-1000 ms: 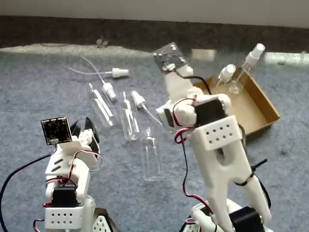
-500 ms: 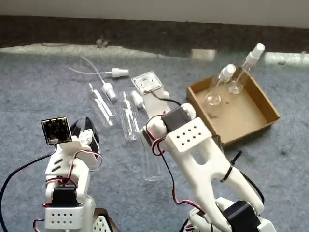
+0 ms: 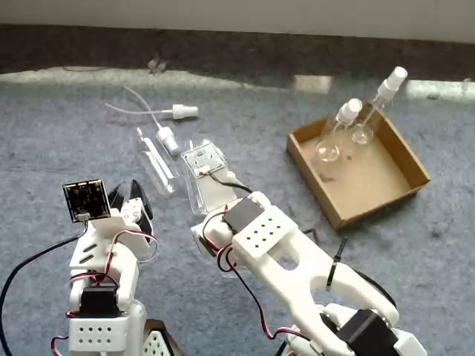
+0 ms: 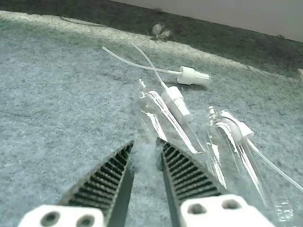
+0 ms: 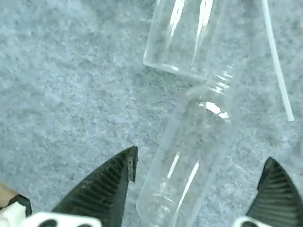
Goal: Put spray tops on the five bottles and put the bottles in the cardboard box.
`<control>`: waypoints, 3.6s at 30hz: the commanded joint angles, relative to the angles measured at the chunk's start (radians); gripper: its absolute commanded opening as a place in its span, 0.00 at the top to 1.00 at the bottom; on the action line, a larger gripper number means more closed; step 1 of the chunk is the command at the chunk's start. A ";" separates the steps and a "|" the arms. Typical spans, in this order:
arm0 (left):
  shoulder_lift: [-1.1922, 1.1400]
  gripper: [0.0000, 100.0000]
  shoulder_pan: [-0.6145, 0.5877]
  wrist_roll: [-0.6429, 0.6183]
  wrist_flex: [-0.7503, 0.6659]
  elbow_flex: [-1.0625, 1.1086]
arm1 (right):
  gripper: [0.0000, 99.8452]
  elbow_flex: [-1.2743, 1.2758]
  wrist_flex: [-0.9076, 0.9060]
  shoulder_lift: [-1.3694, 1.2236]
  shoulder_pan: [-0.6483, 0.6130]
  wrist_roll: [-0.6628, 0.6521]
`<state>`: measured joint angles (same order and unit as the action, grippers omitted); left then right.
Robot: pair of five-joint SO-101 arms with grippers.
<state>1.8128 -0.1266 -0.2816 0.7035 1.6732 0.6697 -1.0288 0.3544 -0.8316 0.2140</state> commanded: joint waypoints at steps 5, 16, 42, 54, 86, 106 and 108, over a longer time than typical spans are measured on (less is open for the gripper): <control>0.001 0.98 -0.013 -0.003 -0.003 0.008 | 0.65 0.088 0.088 0.005 0.015 0.008; 0.001 0.98 0.061 -0.002 0.000 0.021 | 0.65 0.208 0.154 0.005 0.093 0.002; 0.001 0.98 0.061 0.000 0.002 0.021 | 0.85 0.262 0.070 0.019 0.533 -0.658; 0.001 0.98 0.062 0.087 0.002 0.021 | 0.66 0.254 0.002 0.019 0.527 -0.678; 0.001 0.98 0.062 0.089 0.002 0.021 | 0.66 -0.587 -0.604 -0.358 0.361 -0.578; 0.001 0.98 0.062 0.089 0.000 0.021 | 0.66 -0.519 -0.476 -0.587 0.424 -0.709; 0.001 0.98 0.062 0.089 0.000 0.021 | 0.66 -0.519 -0.476 -0.610 0.423 -0.770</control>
<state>1.8128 -0.0867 -0.2033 0.7035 1.6747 0.1573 -1.5152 -0.2547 -0.4235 -0.4933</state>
